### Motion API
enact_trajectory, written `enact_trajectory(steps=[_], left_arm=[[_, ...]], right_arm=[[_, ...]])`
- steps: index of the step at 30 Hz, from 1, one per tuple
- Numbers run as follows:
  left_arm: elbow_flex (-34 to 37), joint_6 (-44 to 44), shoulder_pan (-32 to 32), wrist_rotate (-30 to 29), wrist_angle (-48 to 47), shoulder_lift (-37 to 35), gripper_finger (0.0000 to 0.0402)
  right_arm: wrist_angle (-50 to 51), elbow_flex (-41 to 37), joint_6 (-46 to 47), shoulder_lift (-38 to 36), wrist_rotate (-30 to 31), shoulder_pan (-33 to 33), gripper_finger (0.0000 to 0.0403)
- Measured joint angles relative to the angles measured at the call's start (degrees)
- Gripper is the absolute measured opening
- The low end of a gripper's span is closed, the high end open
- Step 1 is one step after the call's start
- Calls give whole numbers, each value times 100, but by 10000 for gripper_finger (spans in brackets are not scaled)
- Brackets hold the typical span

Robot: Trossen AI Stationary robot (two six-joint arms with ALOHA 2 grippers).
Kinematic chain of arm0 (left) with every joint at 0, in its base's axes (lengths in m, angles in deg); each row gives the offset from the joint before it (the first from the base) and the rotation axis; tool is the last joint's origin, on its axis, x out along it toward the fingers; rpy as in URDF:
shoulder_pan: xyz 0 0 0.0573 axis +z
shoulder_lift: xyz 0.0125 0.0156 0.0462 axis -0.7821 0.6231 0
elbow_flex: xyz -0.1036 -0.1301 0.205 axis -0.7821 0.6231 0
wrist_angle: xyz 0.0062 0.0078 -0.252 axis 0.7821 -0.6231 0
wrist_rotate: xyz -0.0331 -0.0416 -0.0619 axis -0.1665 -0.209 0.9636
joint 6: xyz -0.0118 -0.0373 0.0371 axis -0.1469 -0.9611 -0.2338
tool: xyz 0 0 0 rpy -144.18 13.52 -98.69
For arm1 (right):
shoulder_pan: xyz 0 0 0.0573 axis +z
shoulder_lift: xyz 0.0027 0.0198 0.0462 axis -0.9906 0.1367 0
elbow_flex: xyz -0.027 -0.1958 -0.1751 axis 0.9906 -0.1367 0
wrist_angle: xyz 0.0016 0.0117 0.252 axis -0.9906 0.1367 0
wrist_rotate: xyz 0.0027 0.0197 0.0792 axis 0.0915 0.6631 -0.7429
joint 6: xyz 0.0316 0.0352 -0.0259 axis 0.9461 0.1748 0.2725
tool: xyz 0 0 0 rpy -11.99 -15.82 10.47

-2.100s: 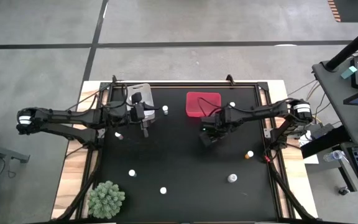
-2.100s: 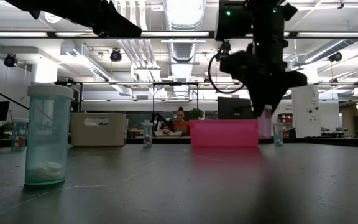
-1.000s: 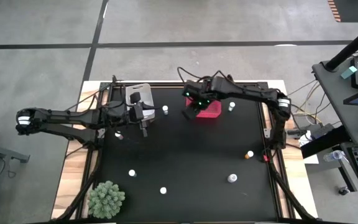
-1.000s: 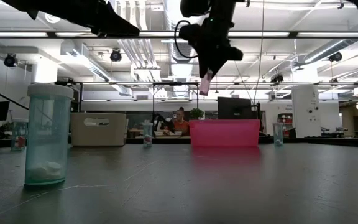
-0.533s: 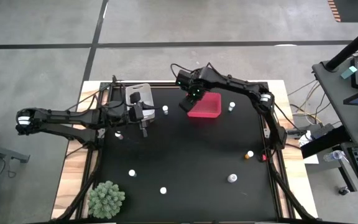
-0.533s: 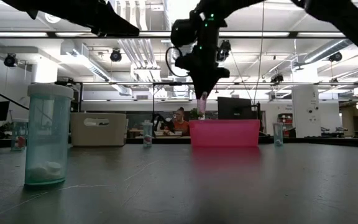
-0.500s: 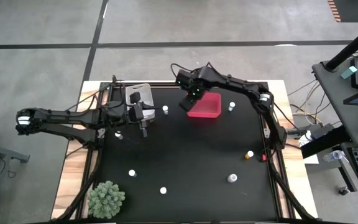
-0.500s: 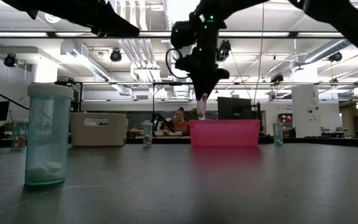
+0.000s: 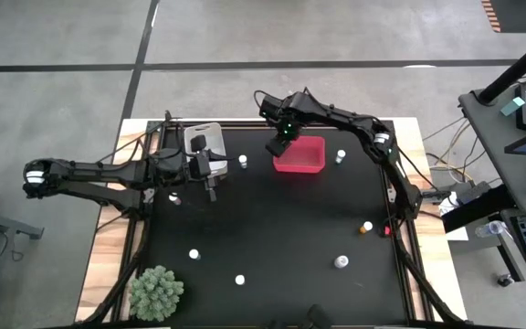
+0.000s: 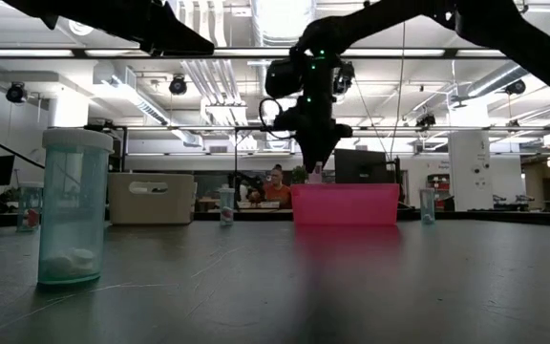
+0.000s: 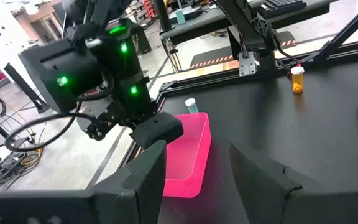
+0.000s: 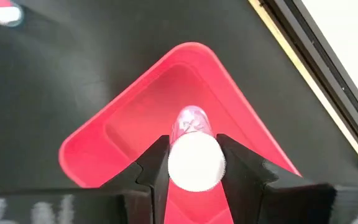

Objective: Pick and place medicine bottles into bin by pill shape (circle, oval)
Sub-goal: Put the pink tablet bottle into the red bin

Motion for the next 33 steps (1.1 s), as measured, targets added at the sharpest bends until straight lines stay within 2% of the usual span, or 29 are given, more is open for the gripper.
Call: enact_trajectory(steps=[33], left_arm=[[0, 2, -2, -2, 0, 0, 162]], right_arm=[[-338, -28, -336, 583, -25, -88, 112]])
